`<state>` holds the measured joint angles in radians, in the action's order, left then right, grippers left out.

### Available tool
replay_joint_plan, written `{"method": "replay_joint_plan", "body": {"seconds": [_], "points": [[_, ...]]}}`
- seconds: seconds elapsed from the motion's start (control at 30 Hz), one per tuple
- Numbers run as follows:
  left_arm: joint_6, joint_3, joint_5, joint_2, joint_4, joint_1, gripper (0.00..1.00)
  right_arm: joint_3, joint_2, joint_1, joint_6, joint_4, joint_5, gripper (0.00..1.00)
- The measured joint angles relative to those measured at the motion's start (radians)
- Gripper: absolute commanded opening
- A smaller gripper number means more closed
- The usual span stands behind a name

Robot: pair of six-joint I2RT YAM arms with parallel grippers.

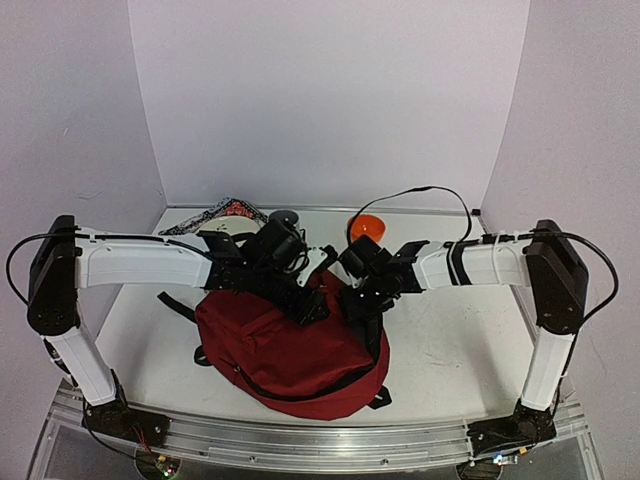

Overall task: Pack the student bag
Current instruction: Grab the largest pocket of the student bag.

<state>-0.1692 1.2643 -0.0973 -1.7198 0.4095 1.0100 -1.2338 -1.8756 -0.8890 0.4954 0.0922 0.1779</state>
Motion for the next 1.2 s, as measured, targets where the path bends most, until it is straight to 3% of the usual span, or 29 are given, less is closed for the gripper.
{"method": "replay_joint_plan", "body": {"seconds": [0.33, 0.47, 0.6, 0.87, 1.2], "points": [[-0.003, -0.001, 0.024, 0.001, 0.009, -0.008, 0.59, -0.053, -0.06, 0.001, -0.038, -0.015, -0.014, 0.33], [-0.009, -0.001, 0.026, 0.002, 0.007, -0.01, 0.58, -0.061, -0.079, 0.002, -0.05, -0.024, -0.03, 0.2], [-0.009, -0.004, 0.027, 0.004, 0.002, -0.01, 0.58, -0.061, -0.091, -0.004, -0.059, -0.041, -0.029, 0.0], [-0.001, -0.029, 0.03, 0.025, -0.019, -0.009, 0.57, -0.048, -0.064, 0.002, -0.076, -0.055, 0.0, 0.0], [0.009, -0.056, 0.08, 0.071, -0.017, -0.005, 0.57, 0.027, 0.133, 0.031, -0.093, -0.077, -0.01, 0.0]]}}
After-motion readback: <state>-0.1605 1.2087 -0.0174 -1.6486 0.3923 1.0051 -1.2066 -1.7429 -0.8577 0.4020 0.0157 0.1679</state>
